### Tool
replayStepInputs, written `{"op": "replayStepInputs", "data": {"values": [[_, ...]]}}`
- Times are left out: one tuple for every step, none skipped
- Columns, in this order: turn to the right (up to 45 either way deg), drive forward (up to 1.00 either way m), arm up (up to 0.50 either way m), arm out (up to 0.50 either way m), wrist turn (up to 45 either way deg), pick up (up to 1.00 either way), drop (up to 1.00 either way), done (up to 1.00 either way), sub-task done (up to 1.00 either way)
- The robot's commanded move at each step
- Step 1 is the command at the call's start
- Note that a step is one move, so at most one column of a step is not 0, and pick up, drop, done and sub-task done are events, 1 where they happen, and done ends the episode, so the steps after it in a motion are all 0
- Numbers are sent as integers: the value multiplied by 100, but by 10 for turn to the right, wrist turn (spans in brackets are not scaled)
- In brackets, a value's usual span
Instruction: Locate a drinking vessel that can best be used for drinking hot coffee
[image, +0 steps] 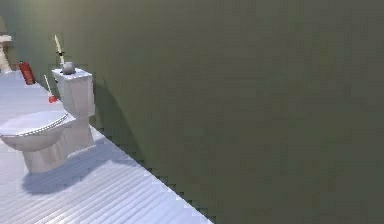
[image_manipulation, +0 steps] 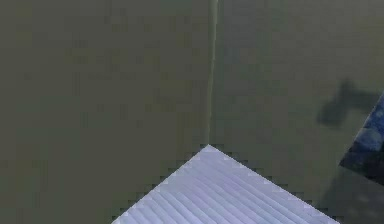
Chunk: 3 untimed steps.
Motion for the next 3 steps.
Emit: {"op": "replayStepInputs", "data": {"values": [[0, 25, 0, 0, 0, 0, 0, 0, 0], [-420, 0, 0, 0, 0, 0, 0, 0, 0], [0, 50, 0, 0, 0, 0, 0, 0, 0]]}}
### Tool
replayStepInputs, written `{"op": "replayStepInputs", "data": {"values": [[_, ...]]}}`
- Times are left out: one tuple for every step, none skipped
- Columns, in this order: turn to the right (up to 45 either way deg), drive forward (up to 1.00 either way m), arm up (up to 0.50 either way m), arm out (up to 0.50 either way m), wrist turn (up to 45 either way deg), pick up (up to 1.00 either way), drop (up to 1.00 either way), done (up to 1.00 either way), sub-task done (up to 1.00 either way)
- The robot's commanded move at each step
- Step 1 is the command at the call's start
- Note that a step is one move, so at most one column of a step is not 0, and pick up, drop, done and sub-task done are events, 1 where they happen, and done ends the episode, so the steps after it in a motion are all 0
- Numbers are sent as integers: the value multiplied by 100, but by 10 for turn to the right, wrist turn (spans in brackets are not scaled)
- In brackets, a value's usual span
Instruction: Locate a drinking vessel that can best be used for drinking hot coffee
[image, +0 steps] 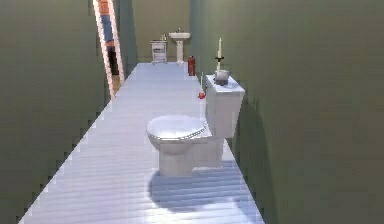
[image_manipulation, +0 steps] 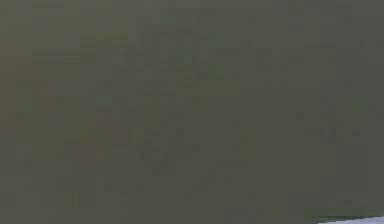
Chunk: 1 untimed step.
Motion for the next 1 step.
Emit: {"op": "replayStepInputs", "data": {"values": [[-270, 0, 0, 0, 0, 0, 0, 0, 0]]}}
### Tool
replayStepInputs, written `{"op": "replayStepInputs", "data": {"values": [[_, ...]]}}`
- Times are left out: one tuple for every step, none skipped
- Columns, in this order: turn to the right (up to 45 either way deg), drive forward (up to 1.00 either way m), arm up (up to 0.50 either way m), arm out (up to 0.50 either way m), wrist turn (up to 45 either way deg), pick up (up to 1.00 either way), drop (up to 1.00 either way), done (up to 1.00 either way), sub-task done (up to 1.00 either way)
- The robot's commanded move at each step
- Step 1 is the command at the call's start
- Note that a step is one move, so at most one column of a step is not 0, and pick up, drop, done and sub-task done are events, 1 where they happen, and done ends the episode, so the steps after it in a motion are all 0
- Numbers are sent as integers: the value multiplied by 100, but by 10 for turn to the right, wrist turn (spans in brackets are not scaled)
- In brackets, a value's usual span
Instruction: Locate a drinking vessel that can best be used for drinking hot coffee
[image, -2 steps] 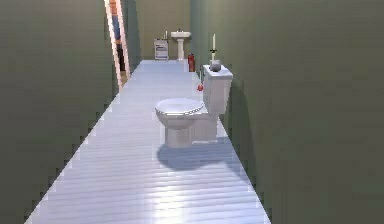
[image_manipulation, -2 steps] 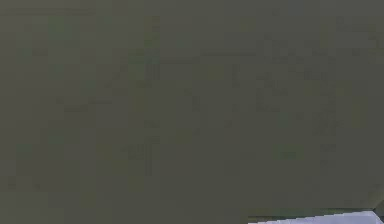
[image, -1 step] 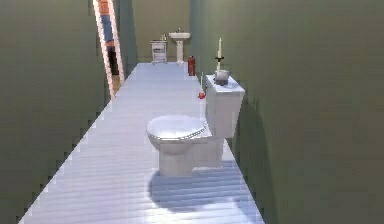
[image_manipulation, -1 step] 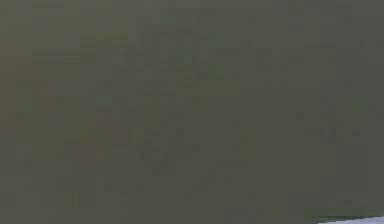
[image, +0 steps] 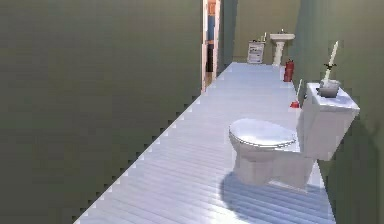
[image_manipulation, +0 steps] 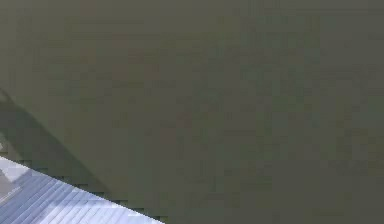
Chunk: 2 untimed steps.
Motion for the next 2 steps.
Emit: {"op": "replayStepInputs", "data": {"values": [[0, 100, 0, 0, 0, 0, 0, 0, 0], [-60, 0, 0, 0, 0, 0, 0, 0, 0]]}}
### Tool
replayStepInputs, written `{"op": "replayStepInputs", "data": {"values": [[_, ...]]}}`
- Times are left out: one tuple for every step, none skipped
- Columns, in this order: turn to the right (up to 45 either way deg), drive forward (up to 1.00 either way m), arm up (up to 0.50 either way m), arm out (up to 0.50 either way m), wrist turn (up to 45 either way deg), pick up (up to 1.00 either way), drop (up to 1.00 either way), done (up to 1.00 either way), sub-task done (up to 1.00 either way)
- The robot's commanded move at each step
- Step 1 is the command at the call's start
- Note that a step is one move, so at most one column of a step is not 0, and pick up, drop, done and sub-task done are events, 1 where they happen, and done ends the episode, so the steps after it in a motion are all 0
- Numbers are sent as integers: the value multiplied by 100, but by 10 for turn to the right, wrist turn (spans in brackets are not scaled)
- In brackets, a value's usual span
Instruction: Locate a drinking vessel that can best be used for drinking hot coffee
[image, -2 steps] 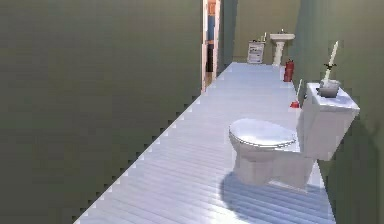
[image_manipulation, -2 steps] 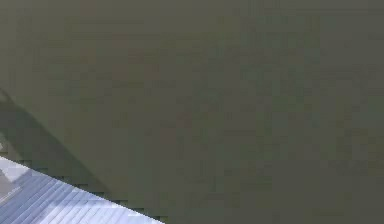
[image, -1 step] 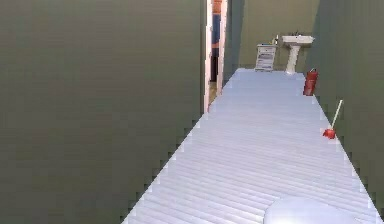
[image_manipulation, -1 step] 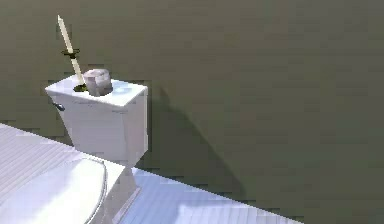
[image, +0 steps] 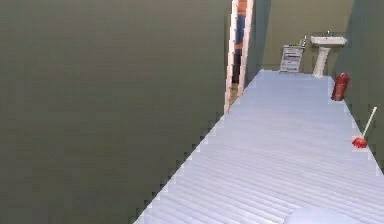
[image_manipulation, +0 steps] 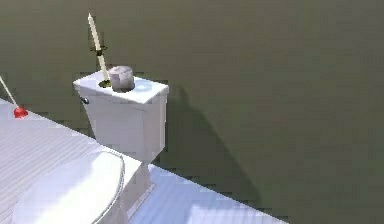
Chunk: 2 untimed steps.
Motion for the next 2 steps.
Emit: {"op": "replayStepInputs", "data": {"values": [[0, 55, 0, 0, 0, 0, 0, 0, 0], [210, 0, 0, 0, 0, 0, 0, 0, 0]]}}
